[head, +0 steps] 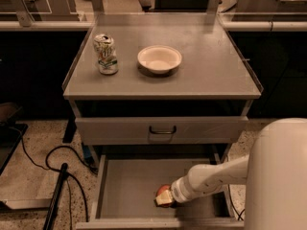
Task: Place apple into middle drawer
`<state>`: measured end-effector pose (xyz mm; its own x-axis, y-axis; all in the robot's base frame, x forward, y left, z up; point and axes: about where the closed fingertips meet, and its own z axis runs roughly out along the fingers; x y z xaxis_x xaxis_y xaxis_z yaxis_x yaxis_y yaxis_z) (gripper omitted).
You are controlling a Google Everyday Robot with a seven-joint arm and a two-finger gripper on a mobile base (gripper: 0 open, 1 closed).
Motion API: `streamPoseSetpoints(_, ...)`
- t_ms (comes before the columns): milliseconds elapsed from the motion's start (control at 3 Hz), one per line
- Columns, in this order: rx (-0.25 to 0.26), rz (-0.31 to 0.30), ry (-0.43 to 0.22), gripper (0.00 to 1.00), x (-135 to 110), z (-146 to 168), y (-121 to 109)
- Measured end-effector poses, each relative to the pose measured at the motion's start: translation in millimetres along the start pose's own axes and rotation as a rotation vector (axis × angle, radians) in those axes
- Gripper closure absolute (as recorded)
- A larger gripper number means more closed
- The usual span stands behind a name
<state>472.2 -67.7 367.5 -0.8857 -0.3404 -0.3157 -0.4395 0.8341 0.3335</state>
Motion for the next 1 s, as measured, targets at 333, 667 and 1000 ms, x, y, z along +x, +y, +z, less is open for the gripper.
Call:
streamPoseSetpoints(333, -0.010, 0.004, 0.000, 1.00, -0.4, 3.6, 3.5)
streamPoseSetpoints(667, -0.010, 0.004, 0.000, 0.81, -0.3, 3.7, 3.5)
streamPoseSetpoints(1000, -0.010, 0.004, 0.000, 0.59, -0.3, 3.7, 3.5)
